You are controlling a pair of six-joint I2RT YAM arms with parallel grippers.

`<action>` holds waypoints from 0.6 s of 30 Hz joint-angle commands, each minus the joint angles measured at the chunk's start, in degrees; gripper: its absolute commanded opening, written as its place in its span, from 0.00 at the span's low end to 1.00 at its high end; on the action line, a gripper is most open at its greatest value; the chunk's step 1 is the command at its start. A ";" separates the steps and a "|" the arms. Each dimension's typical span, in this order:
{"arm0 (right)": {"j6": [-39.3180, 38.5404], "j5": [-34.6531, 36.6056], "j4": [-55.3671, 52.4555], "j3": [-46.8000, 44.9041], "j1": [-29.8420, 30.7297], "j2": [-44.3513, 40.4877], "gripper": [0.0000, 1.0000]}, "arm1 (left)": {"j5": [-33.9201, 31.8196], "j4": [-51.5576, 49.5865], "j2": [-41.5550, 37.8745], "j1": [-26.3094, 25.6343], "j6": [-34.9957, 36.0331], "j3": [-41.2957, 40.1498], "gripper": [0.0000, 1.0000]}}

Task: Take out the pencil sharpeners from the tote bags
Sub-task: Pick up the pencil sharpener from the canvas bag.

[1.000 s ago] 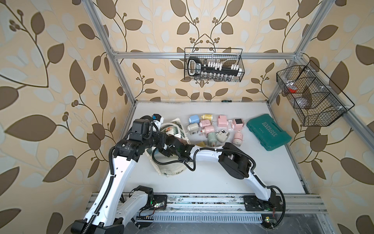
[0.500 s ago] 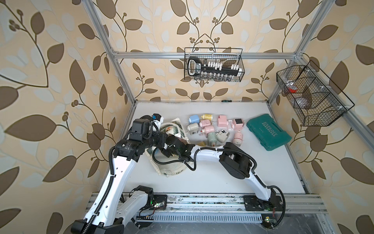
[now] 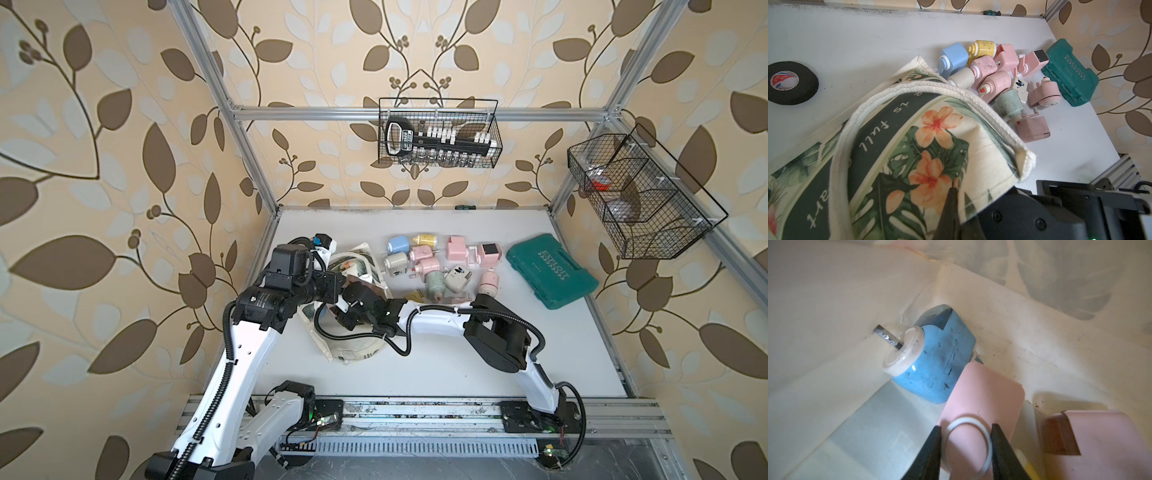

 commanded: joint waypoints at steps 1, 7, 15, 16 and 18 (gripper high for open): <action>0.93 -1.29 3.13 -1.33 1.64 -4.86 0.33 | 3.35 1.02 -0.96 -0.22 -0.44 0.91 0.00; 1.39 -0.96 4.59 -4.45 2.49 -8.98 0.32 | 3.43 1.06 -0.87 -0.17 -0.44 0.91 0.00; 2.33 -0.50 6.24 -10.30 3.01 -16.65 0.30 | 3.18 1.15 -0.87 -0.23 -0.52 0.83 0.00; 2.59 -0.66 6.54 -11.23 3.01 -17.63 0.30 | 3.10 1.21 -0.95 -0.22 -0.52 0.87 0.00; 3.14 -1.36 6.80 -13.13 3.00 -19.84 0.29 | 3.04 1.23 -0.99 -0.19 -0.53 0.78 0.00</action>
